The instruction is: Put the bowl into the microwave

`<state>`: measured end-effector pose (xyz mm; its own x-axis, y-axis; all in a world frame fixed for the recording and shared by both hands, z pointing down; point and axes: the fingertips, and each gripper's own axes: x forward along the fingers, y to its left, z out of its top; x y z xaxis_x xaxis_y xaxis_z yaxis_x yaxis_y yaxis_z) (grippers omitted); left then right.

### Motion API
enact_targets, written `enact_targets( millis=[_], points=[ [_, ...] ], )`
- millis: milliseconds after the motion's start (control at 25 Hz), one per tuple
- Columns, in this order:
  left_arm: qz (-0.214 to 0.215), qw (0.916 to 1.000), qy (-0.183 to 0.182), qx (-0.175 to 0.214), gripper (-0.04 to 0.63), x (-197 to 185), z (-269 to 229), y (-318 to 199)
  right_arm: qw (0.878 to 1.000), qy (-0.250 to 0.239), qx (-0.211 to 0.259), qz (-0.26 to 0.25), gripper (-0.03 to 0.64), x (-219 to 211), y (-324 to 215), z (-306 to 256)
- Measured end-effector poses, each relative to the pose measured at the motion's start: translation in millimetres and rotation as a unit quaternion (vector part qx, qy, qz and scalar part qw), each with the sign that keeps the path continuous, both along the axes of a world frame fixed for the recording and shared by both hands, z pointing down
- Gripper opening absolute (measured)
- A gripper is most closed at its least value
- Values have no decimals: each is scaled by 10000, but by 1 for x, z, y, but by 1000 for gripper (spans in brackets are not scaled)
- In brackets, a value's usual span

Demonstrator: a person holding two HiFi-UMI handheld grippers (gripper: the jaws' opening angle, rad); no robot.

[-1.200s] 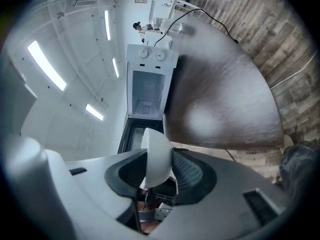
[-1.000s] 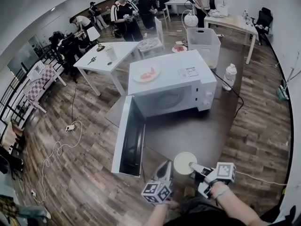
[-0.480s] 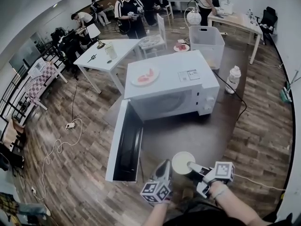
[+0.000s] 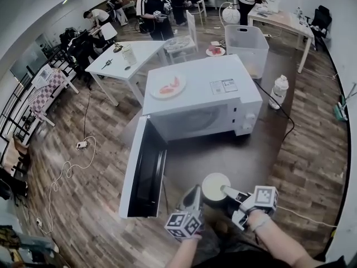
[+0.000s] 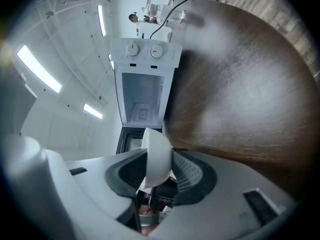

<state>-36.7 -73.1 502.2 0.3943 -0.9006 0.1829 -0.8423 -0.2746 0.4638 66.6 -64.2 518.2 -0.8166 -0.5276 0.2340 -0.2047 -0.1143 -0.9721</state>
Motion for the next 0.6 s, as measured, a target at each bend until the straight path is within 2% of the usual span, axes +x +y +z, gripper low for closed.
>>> enact_targets(
  millis=[120, 600],
  points=[
    [-14, 10000, -2, 47, 11, -1, -2, -8, 9999, -28, 126, 17, 143, -2, -9, -3],
    [-124, 9997, 154, 170, 11, -18, 5, -53, 9994, -160, 39, 318, 143, -16, -49, 3]
  ],
)
